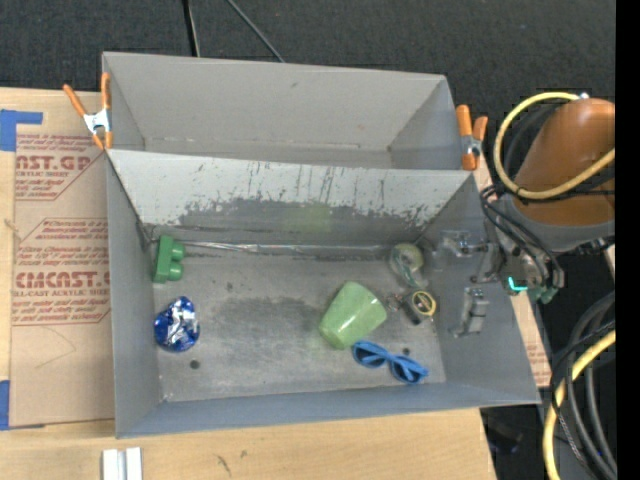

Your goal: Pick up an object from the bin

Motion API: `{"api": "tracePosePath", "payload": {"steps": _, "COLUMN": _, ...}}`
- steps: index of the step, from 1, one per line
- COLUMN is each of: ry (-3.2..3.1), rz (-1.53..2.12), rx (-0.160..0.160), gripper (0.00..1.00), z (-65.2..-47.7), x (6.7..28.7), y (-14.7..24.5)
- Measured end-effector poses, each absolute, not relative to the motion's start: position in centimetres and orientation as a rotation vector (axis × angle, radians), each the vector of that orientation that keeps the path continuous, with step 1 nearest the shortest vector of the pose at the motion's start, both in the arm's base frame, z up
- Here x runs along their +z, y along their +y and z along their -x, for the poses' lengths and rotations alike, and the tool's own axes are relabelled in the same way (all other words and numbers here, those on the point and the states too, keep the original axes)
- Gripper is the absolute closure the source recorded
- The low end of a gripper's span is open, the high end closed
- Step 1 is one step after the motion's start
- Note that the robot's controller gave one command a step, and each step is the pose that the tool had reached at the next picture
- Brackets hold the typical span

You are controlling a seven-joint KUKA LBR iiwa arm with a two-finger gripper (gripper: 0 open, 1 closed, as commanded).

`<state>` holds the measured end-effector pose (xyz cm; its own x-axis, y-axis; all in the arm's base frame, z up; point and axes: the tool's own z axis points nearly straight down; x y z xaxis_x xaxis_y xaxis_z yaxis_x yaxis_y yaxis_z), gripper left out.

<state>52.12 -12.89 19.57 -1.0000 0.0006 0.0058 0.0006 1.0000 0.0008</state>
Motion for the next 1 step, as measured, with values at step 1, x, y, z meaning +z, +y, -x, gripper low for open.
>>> {"api": "tracePosePath", "payload": {"steps": 1, "ry": -3.11, "rz": -0.451, "rx": -0.003, "gripper": 0.0, "z": -58.97, "x": 6.86, "y": -11.68}}
